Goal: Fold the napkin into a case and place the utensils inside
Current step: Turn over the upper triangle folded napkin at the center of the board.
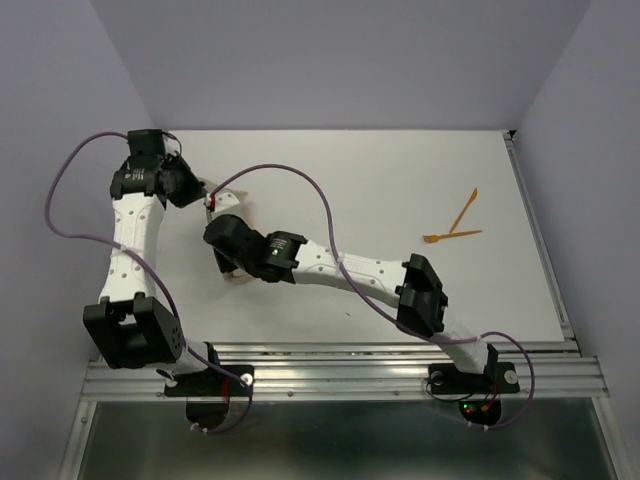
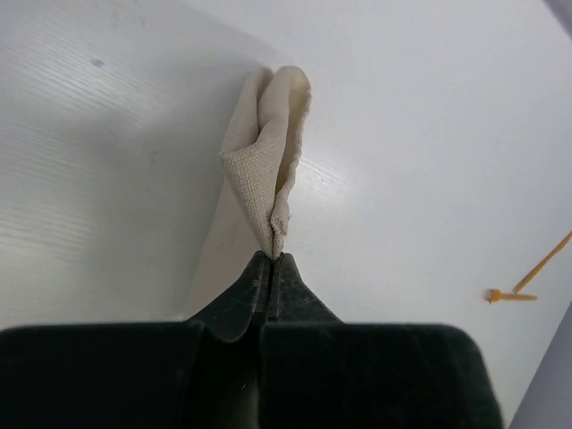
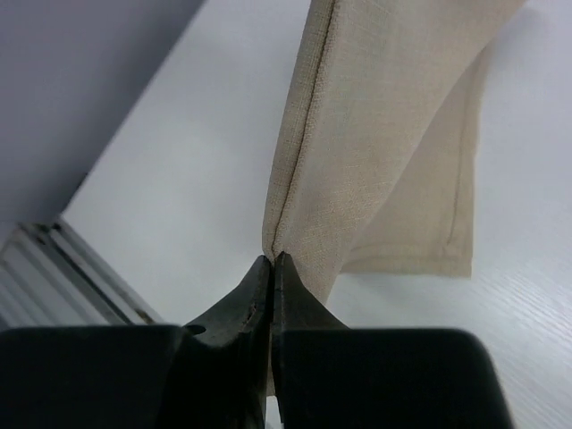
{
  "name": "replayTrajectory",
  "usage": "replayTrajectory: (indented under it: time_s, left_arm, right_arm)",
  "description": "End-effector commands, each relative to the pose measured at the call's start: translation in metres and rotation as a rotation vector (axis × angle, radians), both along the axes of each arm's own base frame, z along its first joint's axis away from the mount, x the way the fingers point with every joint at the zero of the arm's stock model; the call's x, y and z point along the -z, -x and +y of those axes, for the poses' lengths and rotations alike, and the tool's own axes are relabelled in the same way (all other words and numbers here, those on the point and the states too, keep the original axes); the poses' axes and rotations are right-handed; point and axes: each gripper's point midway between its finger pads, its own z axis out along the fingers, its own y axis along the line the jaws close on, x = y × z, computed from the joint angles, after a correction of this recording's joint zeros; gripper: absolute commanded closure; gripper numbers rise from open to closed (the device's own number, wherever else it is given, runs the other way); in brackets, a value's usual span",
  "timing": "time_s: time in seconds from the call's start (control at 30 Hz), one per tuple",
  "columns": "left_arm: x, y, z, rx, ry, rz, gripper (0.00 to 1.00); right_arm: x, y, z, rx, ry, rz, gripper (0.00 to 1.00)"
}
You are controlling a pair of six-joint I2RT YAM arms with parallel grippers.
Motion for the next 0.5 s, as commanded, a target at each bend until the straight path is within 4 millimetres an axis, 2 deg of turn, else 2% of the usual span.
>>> replayTrajectory:
  time_s: [0.0,0.03,0.13,0.17,0.23,0.27,0.3,0.33,0.37,0.4,0.43,0.47]
  left_arm:
    - [-0.102,0.002,0.038,-0.112,-0.136,-0.269,1.0]
    - [-0.119,0.006,0.041,-0.128,-0.153,-0.301,1.0]
    - [-0.147,0.011,0.049,-0.16,-0.192,-0.362,1.0]
    - [-0.147,0.009,0.049,-0.16,-0.193,-0.361,1.0]
    - [-0.145,0.004,0.046,-0.152,-0.185,-0.357,1.0]
    - [-0.139,0.0,0.044,-0.149,-0.179,-0.343,1.0]
    - [-0.136,-0.003,0.034,-0.128,-0.173,-0.341,1.0]
    - [-0.131,-0.009,0.031,-0.136,-0.174,-0.338,1.0]
    - [-0.127,-0.013,0.023,-0.123,-0.169,-0.338,1.0]
    - [-0.123,-0.02,0.008,-0.099,-0.166,-0.341,1.0]
    - [-0.107,-0.028,0.002,-0.102,-0.17,-0.306,1.0]
    - [-0.098,-0.033,-0.008,-0.079,-0.173,-0.292,1.0]
  right_arm:
    - [-0.034,0.041,0.042,-0.225,-0.135,0.077,0.99]
    - [-0.048,0.047,0.049,-0.265,-0.182,0.079,0.99]
    - [-0.076,0.057,0.054,-0.312,-0.28,0.088,0.99]
    - [-0.081,0.059,0.053,-0.314,-0.297,0.09,0.99]
    - [-0.072,0.062,0.05,-0.31,-0.31,0.11,0.99]
    - [-0.082,0.064,0.044,-0.306,-0.329,0.107,0.99]
    - [-0.078,0.064,0.042,-0.301,-0.332,0.113,0.99]
    - [-0.058,0.069,0.039,-0.296,-0.32,0.154,0.99]
    - [-0.052,0.064,0.034,-0.28,-0.322,0.172,0.99]
    - [-0.056,0.066,0.032,-0.279,-0.36,0.217,0.99]
    - [-0.031,0.073,0.025,-0.277,-0.33,0.265,0.99]
    - [-0.024,0.068,0.019,-0.259,-0.331,0.282,0.99]
